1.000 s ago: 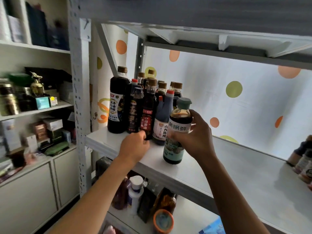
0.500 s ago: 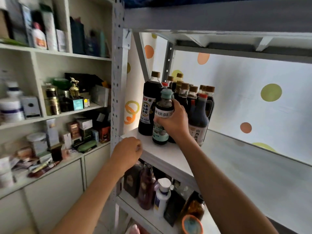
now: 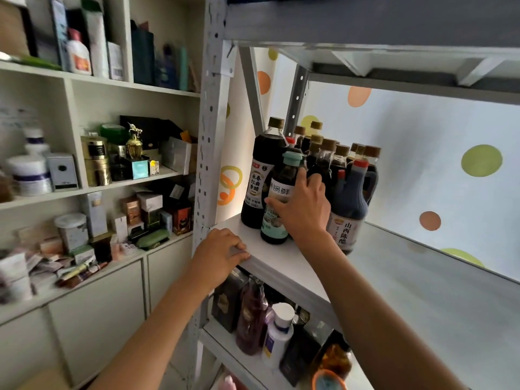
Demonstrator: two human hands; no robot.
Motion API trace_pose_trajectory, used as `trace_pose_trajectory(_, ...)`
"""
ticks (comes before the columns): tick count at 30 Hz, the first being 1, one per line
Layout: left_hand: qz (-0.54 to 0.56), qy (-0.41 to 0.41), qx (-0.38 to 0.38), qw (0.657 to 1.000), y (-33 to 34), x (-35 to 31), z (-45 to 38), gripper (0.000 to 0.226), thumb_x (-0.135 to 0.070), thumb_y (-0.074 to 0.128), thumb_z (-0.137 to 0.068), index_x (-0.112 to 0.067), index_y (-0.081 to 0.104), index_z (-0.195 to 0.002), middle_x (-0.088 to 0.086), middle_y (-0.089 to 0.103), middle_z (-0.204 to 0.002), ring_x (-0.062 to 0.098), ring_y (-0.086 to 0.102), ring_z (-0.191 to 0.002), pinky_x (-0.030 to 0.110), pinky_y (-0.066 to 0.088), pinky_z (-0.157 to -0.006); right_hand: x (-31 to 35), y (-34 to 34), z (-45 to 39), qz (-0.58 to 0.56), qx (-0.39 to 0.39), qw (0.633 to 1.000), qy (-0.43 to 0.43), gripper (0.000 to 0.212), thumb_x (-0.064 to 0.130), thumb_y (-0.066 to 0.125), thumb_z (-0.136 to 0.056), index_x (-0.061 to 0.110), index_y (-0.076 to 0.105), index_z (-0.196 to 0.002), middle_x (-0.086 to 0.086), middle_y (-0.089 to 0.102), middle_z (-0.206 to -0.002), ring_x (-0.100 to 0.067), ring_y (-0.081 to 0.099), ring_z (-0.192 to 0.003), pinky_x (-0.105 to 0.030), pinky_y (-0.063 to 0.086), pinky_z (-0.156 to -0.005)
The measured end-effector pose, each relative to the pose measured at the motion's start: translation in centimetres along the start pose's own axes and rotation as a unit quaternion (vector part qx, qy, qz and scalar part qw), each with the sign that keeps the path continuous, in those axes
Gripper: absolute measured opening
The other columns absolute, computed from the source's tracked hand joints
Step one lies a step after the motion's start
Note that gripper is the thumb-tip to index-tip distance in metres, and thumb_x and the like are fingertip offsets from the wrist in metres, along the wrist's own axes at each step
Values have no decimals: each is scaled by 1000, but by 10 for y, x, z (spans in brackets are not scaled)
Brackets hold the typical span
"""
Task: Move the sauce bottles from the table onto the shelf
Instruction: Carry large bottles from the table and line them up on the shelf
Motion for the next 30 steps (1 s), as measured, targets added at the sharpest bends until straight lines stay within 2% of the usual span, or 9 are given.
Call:
trace_pose_trajectory(4, -3, 1, -1, 1000, 1, -2, 3, 13, -36, 71, -85, -26, 71, -93, -13, 57, -96, 8, 45, -100, 30, 41, -86, 0, 1, 0, -40, 17, 999, 3, 102, 52, 72, -84, 13, 13, -156, -11, 45, -139, -30, 53, -122, -42, 50, -92)
trace_pose_trajectory(9, -58, 4, 37, 998, -1, -12, 7, 20, -37, 64, -89, -27, 66, -106, -11, 54, -106, 9, 41, -107, 27, 39, -91, -2, 3, 9, -53, 35, 998, 6, 102, 51, 69, -87, 13, 5, -157, -12, 42, -142, -31, 52, -124, -44, 51, -90)
trace_pose_trajectory(11, -27, -9, 42, 999, -4, -17, 9, 19, -33, 64, -89, -30, 66, -108, -15, 57, -108, 7, 46, -109, 26, 40, -95, -5, 2, 15, -60, 44, 997, 12, 101, 48, 70, -88, 11, 6, -156, -13, 41, -146, -32, 49, -129, -44, 50, -93)
trace_pose_trajectory(15, 59, -30, -38, 997, -14, -34, 15, 31, -25, 64, -90, -31, 62, -120, -12, 56, -122, 3, 47, -114, 21, 34, -96, -12, -6, 37, -98, 39, 994, 3, 92, 39, 70, -90, 14, 9, -155, -10, 38, -147, -29, 48, -131, -42, 49, -95)
trace_pose_trajectory(20, 39, -7, -57, 998, -18, -58, 25, 50, -27, 60, -93, -36, 43, -139, -8, 43, -139, 0, 35, -122, 24, 30, -102, -18, -16, 69, -144, 0, 986, -80, 74, 26, 67, -88, 19, 27, -149, -3, 44, -138, -21, 48, -123, -31, 47, -85)
trace_pose_trajectory(24, -8, 14, -53, 998, -19, -71, 45, 45, -24, 59, -94, -32, 47, -136, -8, 46, -140, 3, 36, -129, 25, 31, -107, -14, -15, 90, -186, -23, 968, -166, 54, 18, 68, -86, 12, 49, -136, -4, 49, -132, -22, 47, -121, -36, 53, -90)
trace_pose_trajectory(30, -66, -72, -55, 994, -32, -63, 98, 47, -27, 60, -93, -31, 46, -137, -9, 46, -141, 10, 41, -130, 21, 28, -103, 12, 17, 114, -239, 18, 945, -220, 44, 14, 70, -85, 10, 58, -127, -5, 53, -128, -21, 51, -118, -25, 47, -88)
Point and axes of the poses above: each hand's wrist, its own z-axis away from the middle knuckle, its own y-axis out of the palm, x = y × z, the point moved 1 cm from there along -z, towards the middle knuckle
